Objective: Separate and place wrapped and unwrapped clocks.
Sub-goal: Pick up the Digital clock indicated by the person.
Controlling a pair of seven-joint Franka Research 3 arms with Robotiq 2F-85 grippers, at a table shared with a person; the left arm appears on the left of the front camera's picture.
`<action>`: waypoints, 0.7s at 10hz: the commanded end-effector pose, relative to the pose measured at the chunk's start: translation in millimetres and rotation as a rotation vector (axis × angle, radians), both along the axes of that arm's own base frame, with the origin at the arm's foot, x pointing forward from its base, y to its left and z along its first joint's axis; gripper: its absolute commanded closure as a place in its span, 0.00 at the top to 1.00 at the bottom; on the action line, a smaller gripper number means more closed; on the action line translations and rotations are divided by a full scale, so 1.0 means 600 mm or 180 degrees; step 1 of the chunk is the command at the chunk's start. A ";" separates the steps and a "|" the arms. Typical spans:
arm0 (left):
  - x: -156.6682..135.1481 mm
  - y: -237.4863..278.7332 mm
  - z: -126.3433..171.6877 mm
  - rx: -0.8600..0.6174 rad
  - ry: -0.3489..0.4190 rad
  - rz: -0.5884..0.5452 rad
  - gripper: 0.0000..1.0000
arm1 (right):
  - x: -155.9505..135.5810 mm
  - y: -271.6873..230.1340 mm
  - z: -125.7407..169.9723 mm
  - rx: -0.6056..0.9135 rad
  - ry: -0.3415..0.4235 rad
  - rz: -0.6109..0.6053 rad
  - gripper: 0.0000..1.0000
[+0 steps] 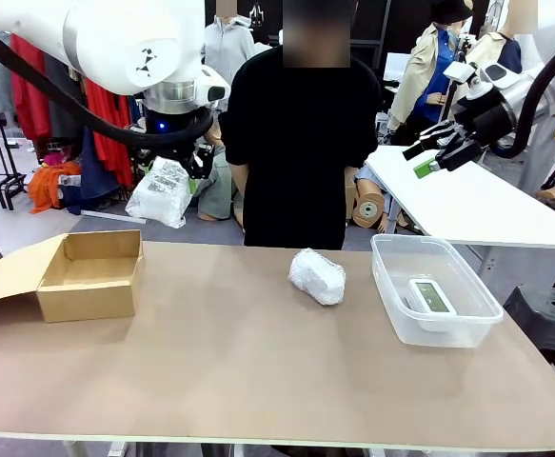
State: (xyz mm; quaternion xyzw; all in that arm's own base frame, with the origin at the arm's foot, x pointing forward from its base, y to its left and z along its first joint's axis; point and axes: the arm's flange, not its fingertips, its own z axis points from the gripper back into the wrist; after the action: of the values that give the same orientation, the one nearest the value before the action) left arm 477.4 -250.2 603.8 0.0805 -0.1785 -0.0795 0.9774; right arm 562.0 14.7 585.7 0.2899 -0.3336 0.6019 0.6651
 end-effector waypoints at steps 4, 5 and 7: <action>-0.003 0.007 0.006 -0.0036 0.0002 -0.0030 0.00 | -0.002 -0.001 0.003 -0.0022 -0.0012 0.0006 1.00; 0.001 0.000 -0.001 0.0001 0.0005 0.0000 0.00 | -0.002 -0.001 0.003 -0.0022 -0.0012 0.0006 1.00; -0.018 0.054 0.020 0.0155 -0.0203 0.0012 0.00 | -0.002 -0.001 0.003 -0.0022 -0.0012 0.0006 1.00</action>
State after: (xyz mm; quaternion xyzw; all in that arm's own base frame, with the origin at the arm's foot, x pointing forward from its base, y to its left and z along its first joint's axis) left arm 476.1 -238.6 611.2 0.0894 -0.1861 -0.0800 0.9752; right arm 562.0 14.7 585.7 0.2899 -0.3336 0.6019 0.6651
